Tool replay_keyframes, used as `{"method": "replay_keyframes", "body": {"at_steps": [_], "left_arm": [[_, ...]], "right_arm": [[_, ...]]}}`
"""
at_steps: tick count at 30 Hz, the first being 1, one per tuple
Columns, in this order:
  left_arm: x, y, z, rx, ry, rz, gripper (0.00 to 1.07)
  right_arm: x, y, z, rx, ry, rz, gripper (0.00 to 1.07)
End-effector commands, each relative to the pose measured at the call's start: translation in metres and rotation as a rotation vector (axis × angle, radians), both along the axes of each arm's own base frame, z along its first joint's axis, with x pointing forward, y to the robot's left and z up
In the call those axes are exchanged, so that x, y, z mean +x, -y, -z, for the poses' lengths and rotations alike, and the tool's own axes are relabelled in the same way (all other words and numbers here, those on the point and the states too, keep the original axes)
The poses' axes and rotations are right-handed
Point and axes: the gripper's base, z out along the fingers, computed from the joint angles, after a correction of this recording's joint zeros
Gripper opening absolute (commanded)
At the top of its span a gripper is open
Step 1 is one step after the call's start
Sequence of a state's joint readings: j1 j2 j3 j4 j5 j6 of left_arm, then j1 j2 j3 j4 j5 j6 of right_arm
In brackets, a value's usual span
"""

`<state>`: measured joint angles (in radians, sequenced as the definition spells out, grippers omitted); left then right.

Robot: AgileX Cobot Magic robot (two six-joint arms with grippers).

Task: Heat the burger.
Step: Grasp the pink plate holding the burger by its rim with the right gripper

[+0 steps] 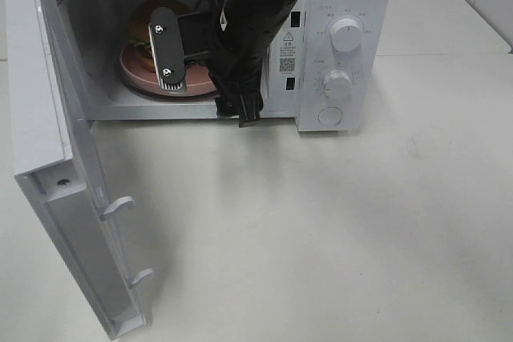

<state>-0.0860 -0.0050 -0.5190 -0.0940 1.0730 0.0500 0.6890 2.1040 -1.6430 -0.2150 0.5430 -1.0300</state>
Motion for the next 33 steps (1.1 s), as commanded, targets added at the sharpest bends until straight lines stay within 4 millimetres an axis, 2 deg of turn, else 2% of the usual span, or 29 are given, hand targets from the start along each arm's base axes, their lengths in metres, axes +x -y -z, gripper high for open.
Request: {"method": "replay_keyframes", "body": {"at_steps": [1,22,25,33], "left_arm": [[-0.002,0.0,0.001,-0.007,0.019,-0.004,1.0],[-0.002,-0.001,0.001,0.0,0.02,-0.008,1.0],[-0.002,-0.001,0.001,0.0,0.02,-0.008,1.0],[-0.002,-0.001,0.001,0.0,0.02,-0.008,1.0]], "right_arm": [[0.01,-0.009,0.006,0.02,0.008,0.02,0.82],[0.045,-0.033,0.039,0.053,-0.005,0.09,0.78],[0.048,-0.031,0.039,0.059,-0.001,0.096,0.78],[0.059,-0.031,0.054,0.063,-0.008,0.113,0.76]]}}
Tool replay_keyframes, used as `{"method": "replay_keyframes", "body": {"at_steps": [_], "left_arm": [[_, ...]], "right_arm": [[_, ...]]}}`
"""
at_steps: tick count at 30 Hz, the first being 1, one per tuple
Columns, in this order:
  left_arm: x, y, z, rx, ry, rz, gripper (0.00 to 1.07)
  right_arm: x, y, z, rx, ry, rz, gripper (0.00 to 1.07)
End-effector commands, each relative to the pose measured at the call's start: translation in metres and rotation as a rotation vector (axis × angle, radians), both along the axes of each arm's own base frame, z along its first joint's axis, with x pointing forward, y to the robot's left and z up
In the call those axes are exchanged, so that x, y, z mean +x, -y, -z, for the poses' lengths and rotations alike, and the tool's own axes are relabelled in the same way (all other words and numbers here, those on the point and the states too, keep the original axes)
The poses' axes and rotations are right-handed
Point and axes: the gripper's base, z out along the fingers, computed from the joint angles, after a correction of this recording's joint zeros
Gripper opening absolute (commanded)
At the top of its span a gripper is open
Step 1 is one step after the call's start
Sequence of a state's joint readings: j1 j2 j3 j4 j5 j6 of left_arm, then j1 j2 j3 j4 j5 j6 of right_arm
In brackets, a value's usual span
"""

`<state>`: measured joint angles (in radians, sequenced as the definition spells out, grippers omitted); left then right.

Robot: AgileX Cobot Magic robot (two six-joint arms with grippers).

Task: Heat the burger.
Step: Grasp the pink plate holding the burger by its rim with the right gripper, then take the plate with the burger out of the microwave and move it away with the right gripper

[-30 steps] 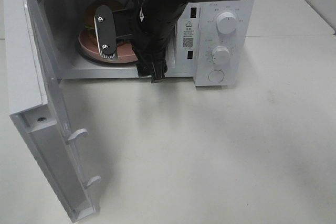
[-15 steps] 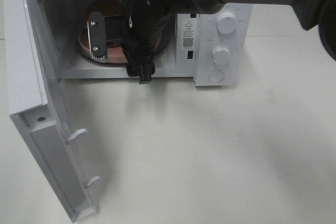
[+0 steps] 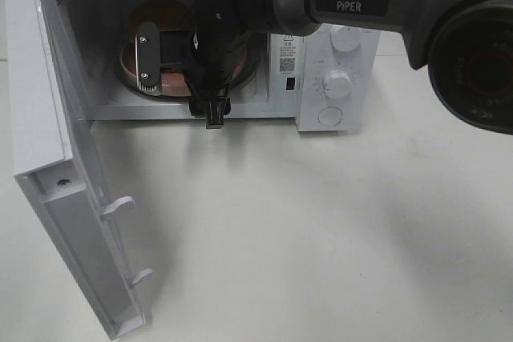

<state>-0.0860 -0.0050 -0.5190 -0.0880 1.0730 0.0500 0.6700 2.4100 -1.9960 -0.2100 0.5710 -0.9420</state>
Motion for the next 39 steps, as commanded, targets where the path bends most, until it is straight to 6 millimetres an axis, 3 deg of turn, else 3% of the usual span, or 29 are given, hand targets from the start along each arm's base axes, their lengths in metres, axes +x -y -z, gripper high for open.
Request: {"method": "replay_keyframes", "body": {"at_steps": [1,13,16,17,18,19,20,21,22,23,24,25,26,39], "left_arm": [[-0.002,0.0,0.001,-0.005,0.019,-0.005,1.0],[-0.002,0.0,0.001,-0.005,0.019,-0.005,1.0],[-0.002,0.0,0.001,-0.005,0.019,-0.005,1.0],[-0.002,0.0,0.001,-0.005,0.019,-0.005,1.0],[-0.002,0.0,0.001,-0.005,0.019,-0.005,1.0],[-0.002,0.0,0.001,-0.005,0.019,-0.005,1.0],[-0.002,0.0,0.001,-0.005,0.019,-0.005,1.0],[-0.002,0.0,0.001,-0.005,0.019,-0.005,1.0],[-0.002,0.0,0.001,-0.005,0.019,-0.005,1.0],[-0.002,0.0,0.001,-0.005,0.019,-0.005,1.0],[-0.002,0.0,0.001,-0.005,0.019,-0.005,1.0],[-0.002,0.0,0.001,-0.005,0.019,-0.005,1.0],[-0.002,0.0,0.001,-0.005,0.019,-0.005,1.0],[-0.002,0.0,0.001,-0.005,0.019,-0.005,1.0]], "right_arm": [[0.005,0.0,0.003,0.006,0.001,0.013,0.76],[0.007,-0.004,0.021,0.012,-0.027,0.016,0.76],[0.006,-0.004,0.024,0.012,-0.035,0.018,0.7],[0.006,-0.004,0.024,0.012,-0.035,0.018,0.6],[0.006,-0.004,0.024,0.012,-0.035,0.018,0.6],[0.006,-0.005,0.024,0.017,-0.038,0.02,0.49],[0.006,-0.005,0.024,0.017,-0.038,0.02,0.49],[0.006,-0.005,0.024,0.018,-0.039,0.02,0.33],[0.006,-0.005,0.024,0.018,-0.04,0.021,0.25],[0.006,-0.005,0.024,0.018,-0.04,0.021,0.25],[0.006,-0.005,0.024,0.017,-0.043,0.022,0.13],[0.006,-0.005,0.024,0.017,-0.043,0.022,0.13],[0.006,-0.005,0.024,0.017,-0.046,0.023,0.0],[0.004,-0.003,0.018,0.004,-0.058,0.027,0.0]]}}
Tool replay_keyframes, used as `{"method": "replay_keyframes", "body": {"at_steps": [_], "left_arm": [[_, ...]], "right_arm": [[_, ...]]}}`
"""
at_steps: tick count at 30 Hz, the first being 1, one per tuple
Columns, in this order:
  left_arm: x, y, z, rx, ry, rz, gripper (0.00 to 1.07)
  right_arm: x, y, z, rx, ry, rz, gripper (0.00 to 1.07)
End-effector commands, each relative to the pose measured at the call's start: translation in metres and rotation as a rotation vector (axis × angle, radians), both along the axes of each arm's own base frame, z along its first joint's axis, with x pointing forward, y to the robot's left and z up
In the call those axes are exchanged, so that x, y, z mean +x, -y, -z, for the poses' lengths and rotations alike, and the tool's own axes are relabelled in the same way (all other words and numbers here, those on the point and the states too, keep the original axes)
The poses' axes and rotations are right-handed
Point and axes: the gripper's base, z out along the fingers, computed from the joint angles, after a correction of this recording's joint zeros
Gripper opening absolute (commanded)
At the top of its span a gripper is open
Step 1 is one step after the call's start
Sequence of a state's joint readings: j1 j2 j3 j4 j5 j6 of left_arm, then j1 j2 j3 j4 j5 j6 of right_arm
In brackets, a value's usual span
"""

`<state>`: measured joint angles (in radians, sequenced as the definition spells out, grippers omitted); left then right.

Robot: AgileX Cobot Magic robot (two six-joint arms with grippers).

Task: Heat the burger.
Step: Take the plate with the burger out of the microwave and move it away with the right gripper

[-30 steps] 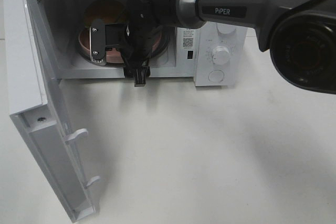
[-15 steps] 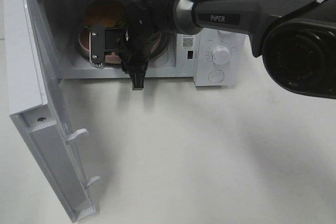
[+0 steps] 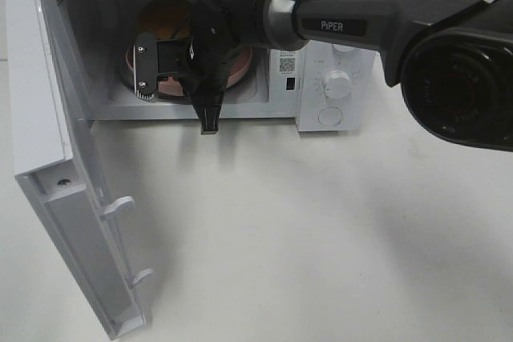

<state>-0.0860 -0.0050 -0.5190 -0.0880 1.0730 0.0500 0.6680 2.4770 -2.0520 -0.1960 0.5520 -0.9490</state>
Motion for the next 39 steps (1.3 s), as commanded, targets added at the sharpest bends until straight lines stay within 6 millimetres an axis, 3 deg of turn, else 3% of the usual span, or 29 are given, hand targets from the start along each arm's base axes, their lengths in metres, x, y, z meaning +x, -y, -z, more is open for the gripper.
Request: {"method": "replay_keyframes", "body": {"at_steps": [1,16,28,39], "left_arm": [[-0.002,0.0,0.001,-0.005,0.019,-0.005,1.0],[-0.002,0.0,0.001,-0.005,0.019,-0.005,1.0],[-0.002,0.0,0.001,-0.005,0.019,-0.005,1.0],[-0.002,0.0,0.001,-0.005,0.019,-0.005,1.0]], "right_arm": [[-0.004,0.004,-0.003,-0.008,-0.055,0.03,0.0],[-0.015,0.004,-0.036,0.012,0.006,-0.011,0.0],[-0.034,0.017,-0.04,0.075,0.087,-0.055,0.0],[-0.064,0.038,-0.036,0.094,0.136,-0.113,0.0]]}}
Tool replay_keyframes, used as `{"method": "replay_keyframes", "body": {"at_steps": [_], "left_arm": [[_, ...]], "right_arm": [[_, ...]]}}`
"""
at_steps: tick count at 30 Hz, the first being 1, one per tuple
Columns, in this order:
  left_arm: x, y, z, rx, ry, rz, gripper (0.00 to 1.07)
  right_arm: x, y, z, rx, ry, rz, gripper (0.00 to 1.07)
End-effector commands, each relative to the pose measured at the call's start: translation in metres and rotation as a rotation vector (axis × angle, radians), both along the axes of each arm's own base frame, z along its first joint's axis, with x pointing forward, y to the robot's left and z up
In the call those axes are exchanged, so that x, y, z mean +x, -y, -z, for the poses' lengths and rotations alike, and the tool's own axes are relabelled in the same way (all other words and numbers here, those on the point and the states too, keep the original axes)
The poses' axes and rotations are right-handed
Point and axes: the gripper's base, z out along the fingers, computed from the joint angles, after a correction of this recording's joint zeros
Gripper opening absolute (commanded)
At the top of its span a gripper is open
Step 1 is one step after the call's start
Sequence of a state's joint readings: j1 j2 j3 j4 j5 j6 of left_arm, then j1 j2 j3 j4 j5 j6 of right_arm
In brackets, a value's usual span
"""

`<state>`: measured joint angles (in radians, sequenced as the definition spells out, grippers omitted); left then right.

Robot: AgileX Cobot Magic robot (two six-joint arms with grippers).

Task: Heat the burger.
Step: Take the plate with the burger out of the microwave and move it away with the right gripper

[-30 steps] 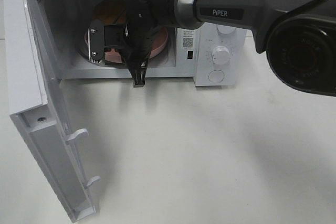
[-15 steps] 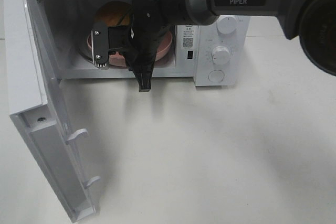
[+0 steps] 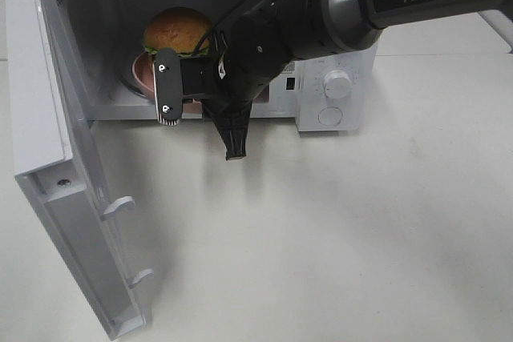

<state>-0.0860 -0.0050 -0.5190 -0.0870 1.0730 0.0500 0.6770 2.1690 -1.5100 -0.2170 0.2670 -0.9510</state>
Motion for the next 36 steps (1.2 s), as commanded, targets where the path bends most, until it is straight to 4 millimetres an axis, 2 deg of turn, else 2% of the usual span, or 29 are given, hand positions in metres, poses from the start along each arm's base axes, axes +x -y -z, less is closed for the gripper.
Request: {"method": "replay_keyframes", "body": {"at_steps": [1,19,36], "left_arm": [[-0.002,0.0,0.001,-0.006,0.019,-0.004,1.0],[-0.002,0.0,0.001,-0.006,0.019,-0.004,1.0],[-0.002,0.0,0.001,-0.006,0.019,-0.004,1.0]], "right_arm": [[-0.006,0.002,-0.02,0.069,0.108,-0.046,0.0],[-0.053,0.034,-0.022,0.129,0.137,-0.088,0.0],[-0.095,0.067,-0.04,0.12,0.144,-0.108,0.0]]}}
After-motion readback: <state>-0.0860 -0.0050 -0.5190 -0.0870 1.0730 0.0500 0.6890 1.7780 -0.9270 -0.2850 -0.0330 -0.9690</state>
